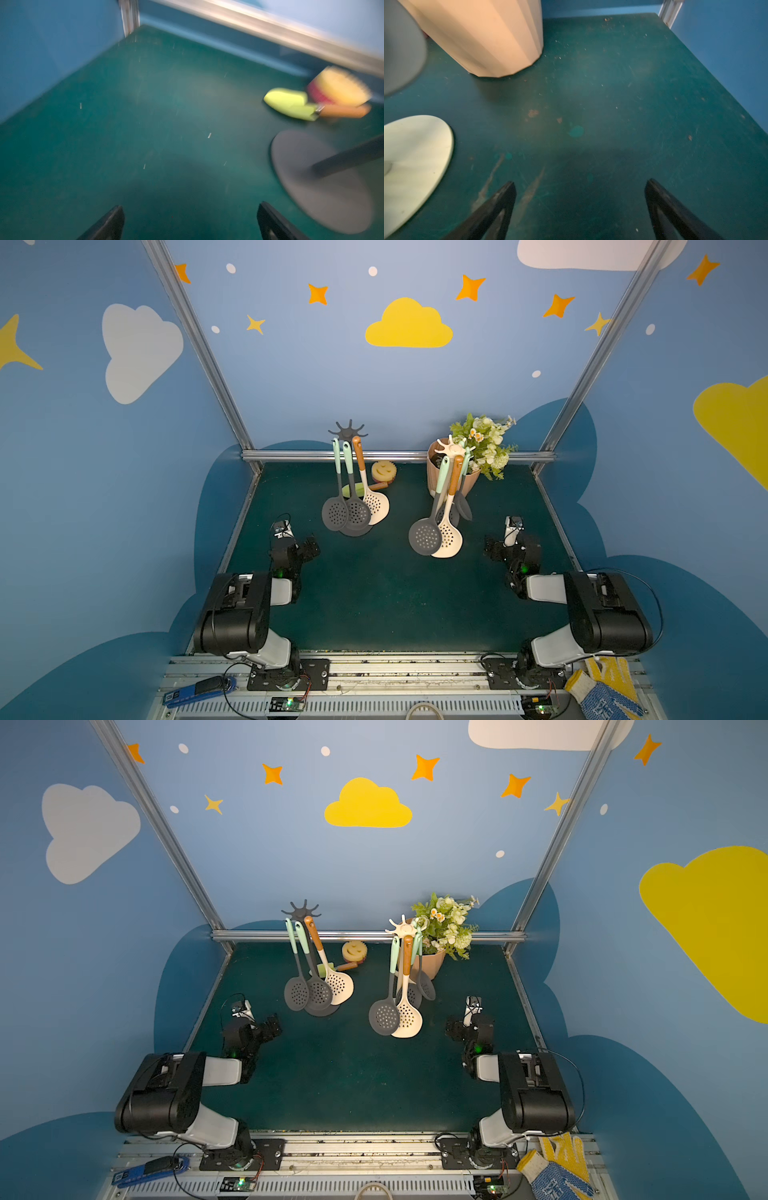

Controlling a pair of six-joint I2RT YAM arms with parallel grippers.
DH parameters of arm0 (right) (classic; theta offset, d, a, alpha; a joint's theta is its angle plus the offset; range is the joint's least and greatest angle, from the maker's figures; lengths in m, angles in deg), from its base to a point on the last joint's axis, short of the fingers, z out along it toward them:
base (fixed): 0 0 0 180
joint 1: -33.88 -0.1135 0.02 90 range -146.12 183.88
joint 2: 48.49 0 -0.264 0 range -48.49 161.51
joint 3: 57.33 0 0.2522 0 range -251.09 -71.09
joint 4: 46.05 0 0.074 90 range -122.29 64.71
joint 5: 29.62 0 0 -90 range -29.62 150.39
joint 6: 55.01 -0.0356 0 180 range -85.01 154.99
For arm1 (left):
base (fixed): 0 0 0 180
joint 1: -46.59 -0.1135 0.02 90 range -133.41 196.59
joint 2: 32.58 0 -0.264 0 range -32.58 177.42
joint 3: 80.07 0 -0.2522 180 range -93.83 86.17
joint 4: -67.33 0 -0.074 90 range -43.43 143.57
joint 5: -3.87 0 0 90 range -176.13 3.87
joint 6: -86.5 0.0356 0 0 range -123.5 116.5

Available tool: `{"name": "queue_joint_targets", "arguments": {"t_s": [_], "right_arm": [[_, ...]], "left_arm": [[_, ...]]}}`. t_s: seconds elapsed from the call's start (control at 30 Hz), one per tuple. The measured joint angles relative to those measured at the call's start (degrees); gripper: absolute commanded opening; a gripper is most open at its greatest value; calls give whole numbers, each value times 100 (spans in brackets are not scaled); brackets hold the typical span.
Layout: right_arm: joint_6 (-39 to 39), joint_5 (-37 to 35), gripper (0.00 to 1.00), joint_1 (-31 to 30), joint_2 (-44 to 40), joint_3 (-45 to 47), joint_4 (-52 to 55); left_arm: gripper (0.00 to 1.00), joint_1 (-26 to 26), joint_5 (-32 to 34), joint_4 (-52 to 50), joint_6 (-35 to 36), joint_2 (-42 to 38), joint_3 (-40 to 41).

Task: Hang the skimmer on the kitchen utensil rack
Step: Reset both arms

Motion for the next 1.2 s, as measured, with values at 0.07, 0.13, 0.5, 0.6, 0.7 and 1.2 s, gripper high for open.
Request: {"name": "queue_joint_targets", "arguments": {"t_s": [0.07,0.13,0.5,0.6,0.7,1.2], "right_arm": [[11,33,96,17,0,-39,-55],[11,63,96,42,0,-55,-72],[13,76,96,59,0,-57,-74],[13,76,96,59,0,-57,-74],[13,79,96,59,0,-57,-74],[15,76,96,59,0,-59,-74]], "left_arm": [[100,87,188,-114,31,15,-129],[100,160,299,-122,61,9,-289],[100,208,511,-170,120,-4,-415],[100,208,516,-184,120,-7,-415],[100,208,529,-195,120,-7,-415],[100,210,531,-208,125,-7,-415]]}}
